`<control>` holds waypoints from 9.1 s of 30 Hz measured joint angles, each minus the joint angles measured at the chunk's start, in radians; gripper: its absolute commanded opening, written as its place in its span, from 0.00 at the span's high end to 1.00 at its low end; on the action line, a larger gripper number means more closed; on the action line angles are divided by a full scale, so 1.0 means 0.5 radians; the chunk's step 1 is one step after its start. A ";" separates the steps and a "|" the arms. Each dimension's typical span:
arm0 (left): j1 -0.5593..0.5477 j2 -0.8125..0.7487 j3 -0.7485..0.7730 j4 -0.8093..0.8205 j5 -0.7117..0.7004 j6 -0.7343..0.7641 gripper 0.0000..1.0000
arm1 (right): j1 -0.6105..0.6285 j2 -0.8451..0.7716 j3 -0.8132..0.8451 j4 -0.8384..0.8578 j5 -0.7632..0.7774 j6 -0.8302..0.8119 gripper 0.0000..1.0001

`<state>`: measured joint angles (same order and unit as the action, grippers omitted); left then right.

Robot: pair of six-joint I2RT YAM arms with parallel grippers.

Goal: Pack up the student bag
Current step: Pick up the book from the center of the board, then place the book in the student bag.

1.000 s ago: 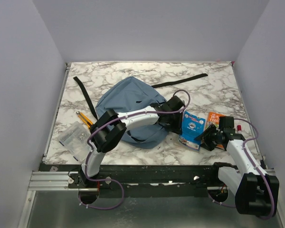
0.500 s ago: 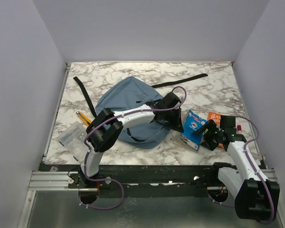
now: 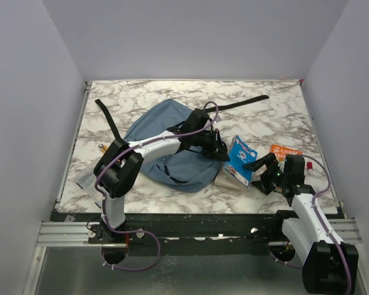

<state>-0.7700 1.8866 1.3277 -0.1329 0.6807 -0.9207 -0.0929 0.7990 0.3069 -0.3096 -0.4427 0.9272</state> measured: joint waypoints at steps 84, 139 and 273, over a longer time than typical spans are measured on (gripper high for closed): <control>0.881 -1.551 -0.996 0.907 0.296 -0.224 0.02 | 0.762 0.607 1.221 1.024 -0.446 0.247 1.00; 0.921 -1.329 -1.286 1.983 0.220 -1.142 1.00 | 1.424 0.736 0.716 1.757 0.080 0.895 0.20; -0.153 -0.616 0.227 -1.337 -1.220 1.427 0.41 | 1.727 0.056 0.368 0.479 0.525 0.737 1.00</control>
<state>-0.8467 1.5787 1.4414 -0.8013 0.0708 -0.2070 0.7704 0.8272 0.4908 -0.0700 -0.1802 1.2957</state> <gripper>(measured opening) 0.692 0.261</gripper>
